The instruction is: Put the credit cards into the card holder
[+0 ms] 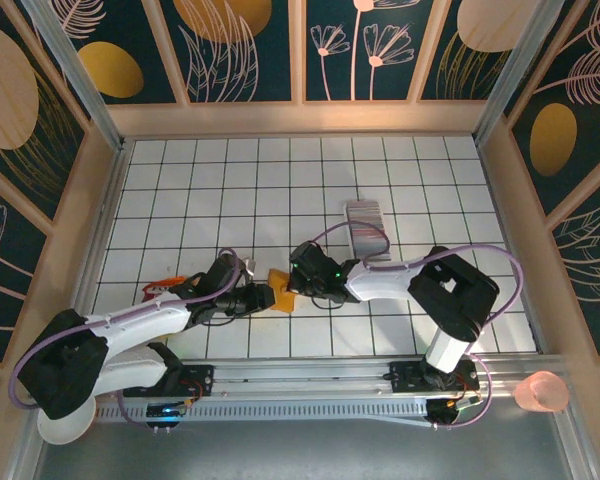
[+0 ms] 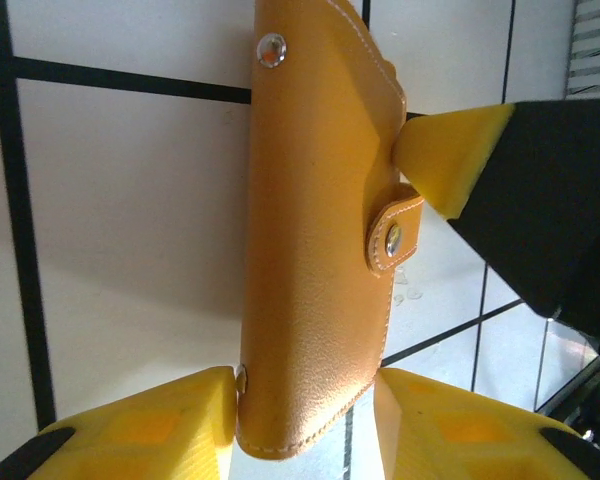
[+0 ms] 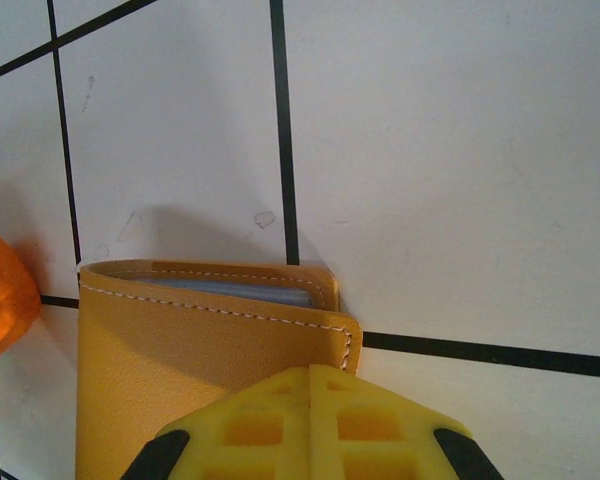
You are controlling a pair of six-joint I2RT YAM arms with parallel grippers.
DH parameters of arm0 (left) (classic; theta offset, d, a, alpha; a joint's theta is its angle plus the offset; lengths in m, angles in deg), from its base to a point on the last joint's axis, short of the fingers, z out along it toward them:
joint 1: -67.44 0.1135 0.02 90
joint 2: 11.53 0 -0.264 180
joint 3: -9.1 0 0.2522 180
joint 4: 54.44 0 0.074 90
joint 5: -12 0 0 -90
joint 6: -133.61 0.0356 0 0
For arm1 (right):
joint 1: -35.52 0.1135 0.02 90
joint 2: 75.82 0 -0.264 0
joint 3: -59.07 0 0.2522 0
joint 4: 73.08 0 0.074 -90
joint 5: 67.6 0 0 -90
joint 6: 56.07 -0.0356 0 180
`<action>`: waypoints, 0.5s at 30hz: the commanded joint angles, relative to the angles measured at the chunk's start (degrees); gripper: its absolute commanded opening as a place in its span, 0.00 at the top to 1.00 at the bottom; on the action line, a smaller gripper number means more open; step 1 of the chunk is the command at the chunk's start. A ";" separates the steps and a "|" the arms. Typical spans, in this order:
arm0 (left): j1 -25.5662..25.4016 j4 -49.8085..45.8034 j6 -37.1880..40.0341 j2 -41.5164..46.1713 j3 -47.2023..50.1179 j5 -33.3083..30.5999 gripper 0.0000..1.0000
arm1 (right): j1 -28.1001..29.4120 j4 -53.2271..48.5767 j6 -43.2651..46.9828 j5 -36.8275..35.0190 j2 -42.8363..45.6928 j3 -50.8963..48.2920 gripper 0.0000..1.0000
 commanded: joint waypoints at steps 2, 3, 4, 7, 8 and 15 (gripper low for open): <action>-0.30 4.49 -0.86 -1.93 0.76 2.08 0.62 | 0.51 -3.25 -0.94 -1.52 1.13 -2.15 1.00; -0.27 4.55 -0.73 -2.44 0.59 2.21 0.62 | 0.51 -3.00 -1.08 -1.47 1.27 -2.32 1.00; -0.29 4.76 -0.51 -3.01 0.36 2.38 0.61 | 0.56 -2.62 -1.13 -1.45 1.39 -2.42 1.00; -0.31 5.49 -0.45 -3.99 0.05 2.52 0.63 | 0.59 -2.00 -1.31 -1.28 1.62 -2.73 1.00; -0.28 5.80 -0.44 -4.19 -0.04 2.62 0.65 | 0.60 -1.80 -1.37 -1.28 1.75 -2.84 1.00; -0.42 5.97 -0.55 -3.03 -1.10 3.32 0.84 | 0.62 0.31 -1.84 -1.10 3.60 -4.30 1.00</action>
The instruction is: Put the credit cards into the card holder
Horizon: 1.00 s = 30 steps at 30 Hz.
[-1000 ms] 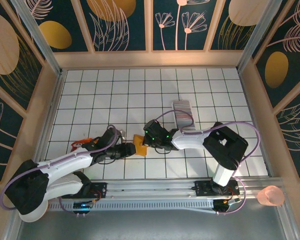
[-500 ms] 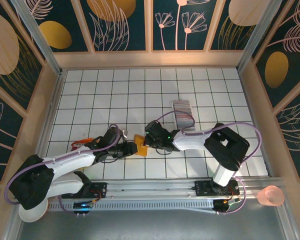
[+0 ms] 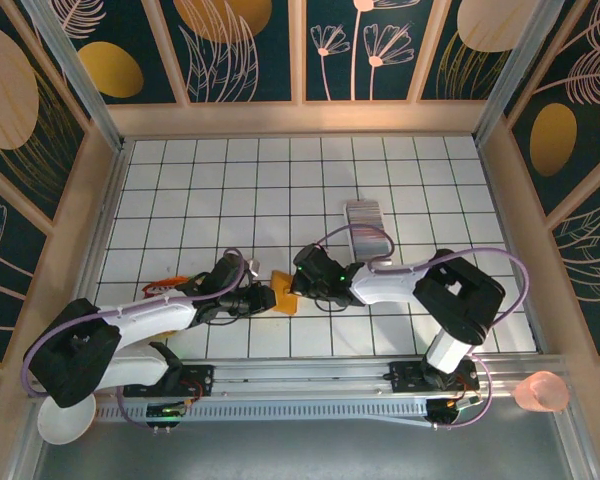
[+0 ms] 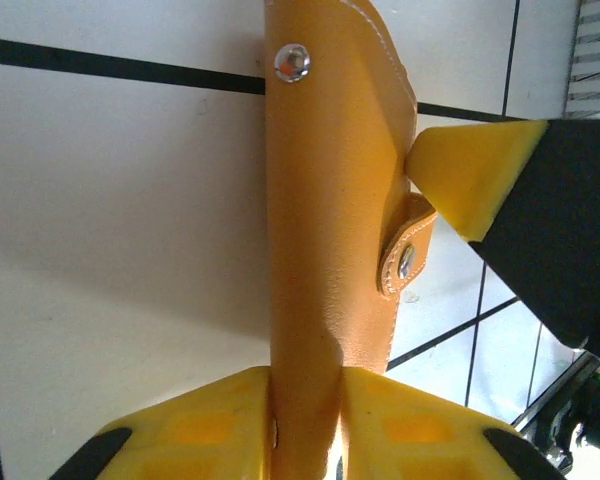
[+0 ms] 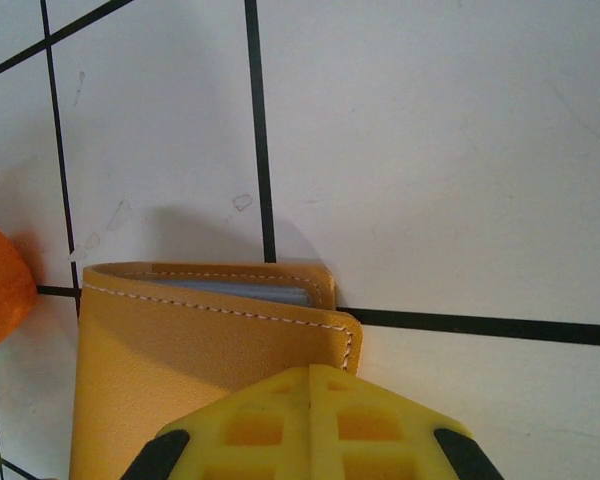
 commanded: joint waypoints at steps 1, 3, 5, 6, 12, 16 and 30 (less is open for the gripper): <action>-0.38 1.53 0.04 1.97 -1.45 0.69 0.87 | 0.60 -1.04 -0.66 -1.14 1.96 -1.43 1.00; -0.35 0.56 0.07 3.82 -1.96 -0.14 0.96 | 0.58 -1.09 -0.28 -1.85 3.39 -1.19 1.00; -0.36 -1.48 1.36 5.60 -3.33 -0.93 1.00 | 0.82 -1.87 0.08 -4.15 5.71 -0.82 0.92; -0.34 -3.28 2.99 6.48 -4.56 -1.62 1.00 | 1.15 -2.03 0.73 -5.91 7.47 -0.79 0.82; -0.36 -17.61 16.48 7.33 -16.12 -11.25 1.00 | 3.01 -2.89 9.42 -16.09 21.75 -1.05 0.40; -0.37 -21.58 23.05 6.44 -22.42 -17.59 1.00 | 3.15 -4.50 16.74 -22.99 31.32 -0.68 0.38; -0.34 -12.05 33.21 13.59 -25.08 -19.62 1.00 | -4.26 -0.38 30.59 -4.94 35.61 5.38 0.27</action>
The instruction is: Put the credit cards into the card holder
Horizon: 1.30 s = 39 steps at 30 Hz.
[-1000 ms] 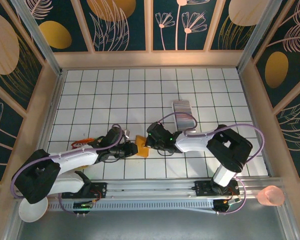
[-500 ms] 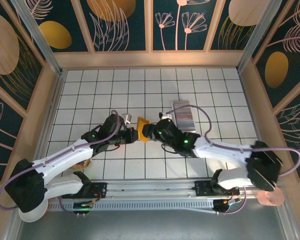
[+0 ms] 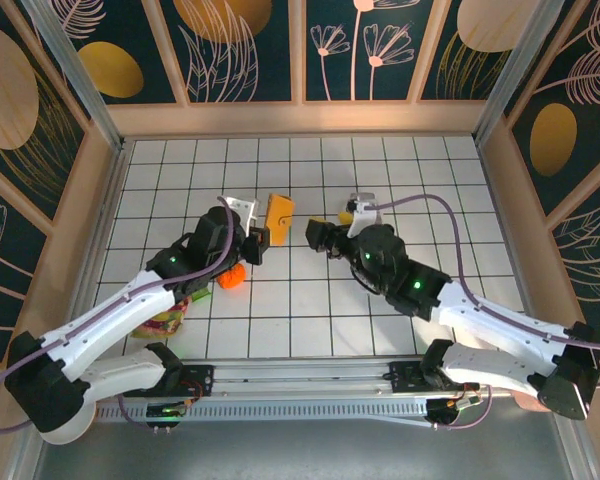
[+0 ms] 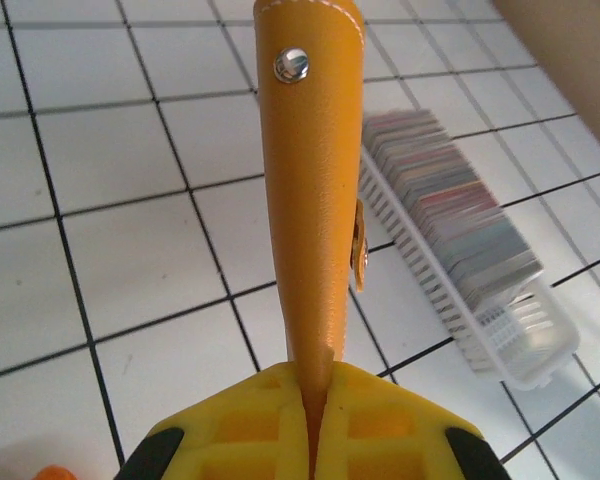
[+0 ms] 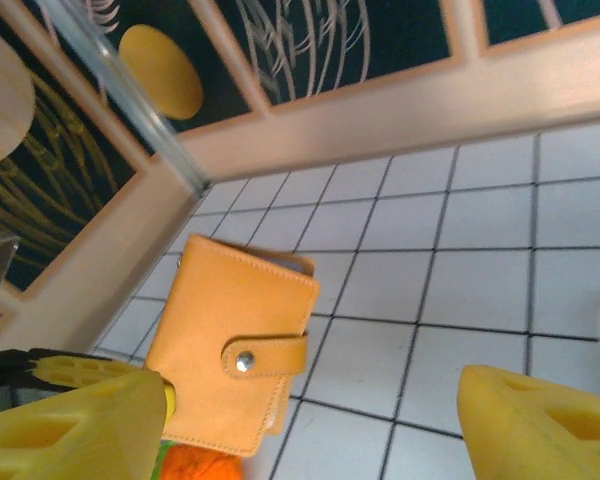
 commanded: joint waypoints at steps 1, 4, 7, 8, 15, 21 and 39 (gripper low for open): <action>-0.29 7.26 2.82 4.68 2.27 2.40 1.00 | -3.35 1.32 -4.31 16.23 -2.47 3.78 0.30; -0.24 11.30 2.55 7.38 4.40 3.55 1.00 | -5.34 3.15 -13.33 23.39 -4.73 4.45 0.39; -0.25 12.70 2.66 8.61 5.12 4.16 1.00 | -4.16 3.79 -15.69 25.69 -6.42 5.88 0.47; -0.24 12.66 2.72 8.71 4.99 4.11 1.00 | -3.58 3.39 -15.72 25.93 -7.15 6.58 0.50; -0.28 12.62 2.78 8.79 4.84 4.71 1.00 | -0.97 -3.58 -13.31 21.88 -12.01 12.99 0.51; -0.24 13.20 2.42 9.85 5.40 5.20 1.00 | -0.93 -6.63 -12.01 18.61 -14.15 16.16 0.44; -0.28 13.58 1.89 10.38 5.48 6.41 1.00 | -1.02 -11.58 -11.43 6.28 -16.92 17.94 0.50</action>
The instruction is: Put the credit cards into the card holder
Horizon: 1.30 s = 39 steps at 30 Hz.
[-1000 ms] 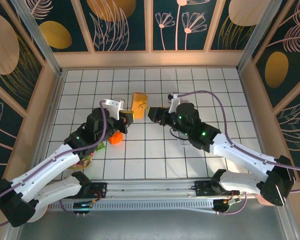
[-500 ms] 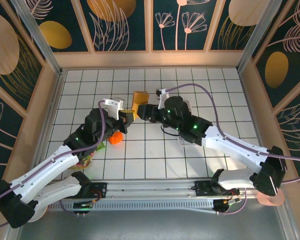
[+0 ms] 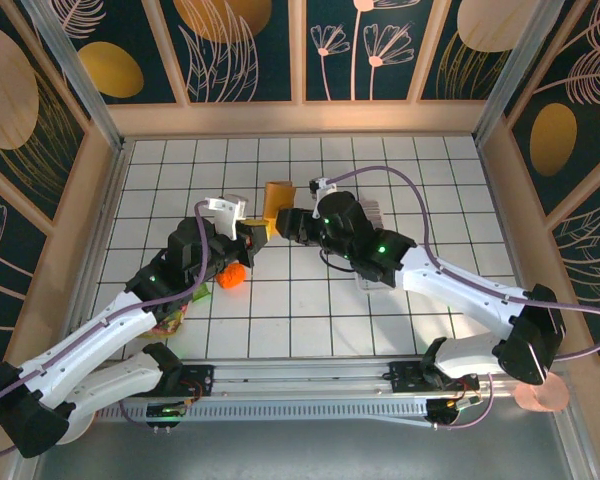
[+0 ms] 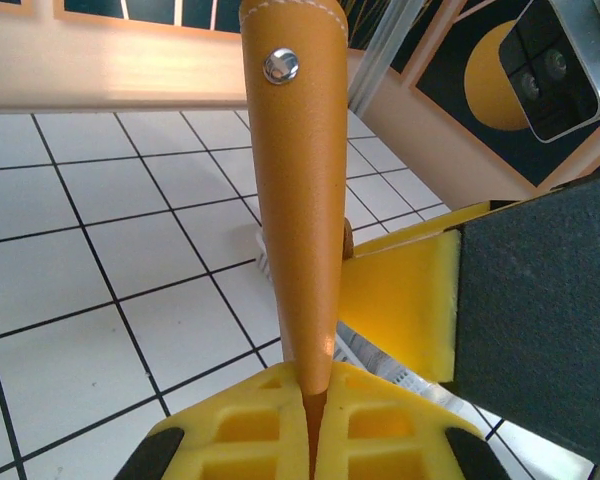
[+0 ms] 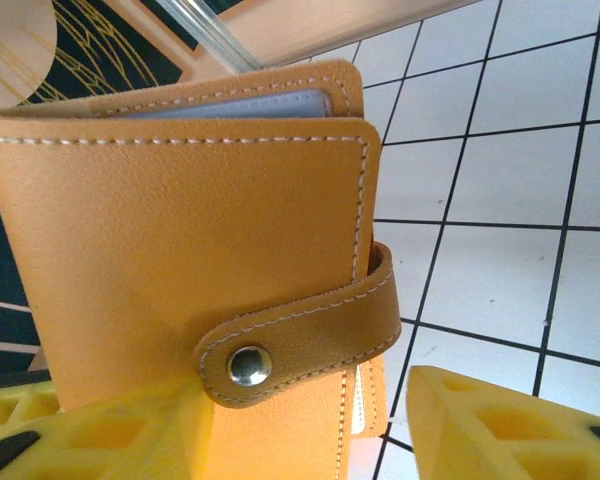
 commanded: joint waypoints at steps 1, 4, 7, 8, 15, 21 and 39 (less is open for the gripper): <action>-0.29 2.61 0.36 0.92 0.28 1.59 1.00 | -0.16 -1.63 0.21 -7.55 0.27 1.16 0.51; -0.26 2.43 0.32 1.01 0.26 1.85 1.00 | -0.24 -1.27 0.10 -9.26 0.82 0.65 0.58; -0.25 2.43 0.20 1.01 0.28 1.94 1.00 | -0.46 -1.25 0.19 -9.68 0.58 0.64 0.63; -0.27 2.43 0.19 1.01 0.28 2.00 1.00 | -0.45 -1.34 0.19 -9.81 0.43 0.74 0.65; -0.24 2.00 0.10 0.66 0.35 2.24 1.00 | -0.41 -0.68 0.71 -8.42 -0.14 1.03 0.67; -0.32 2.12 -0.84 0.58 0.57 1.33 1.00 | -0.45 -0.34 0.46 -9.65 1.62 -1.07 0.74; -0.25 12.72 -22.93 -12.09 8.38 11.91 1.00 | -2.60 7.07 -5.05 0.04 3.92 -17.68 1.00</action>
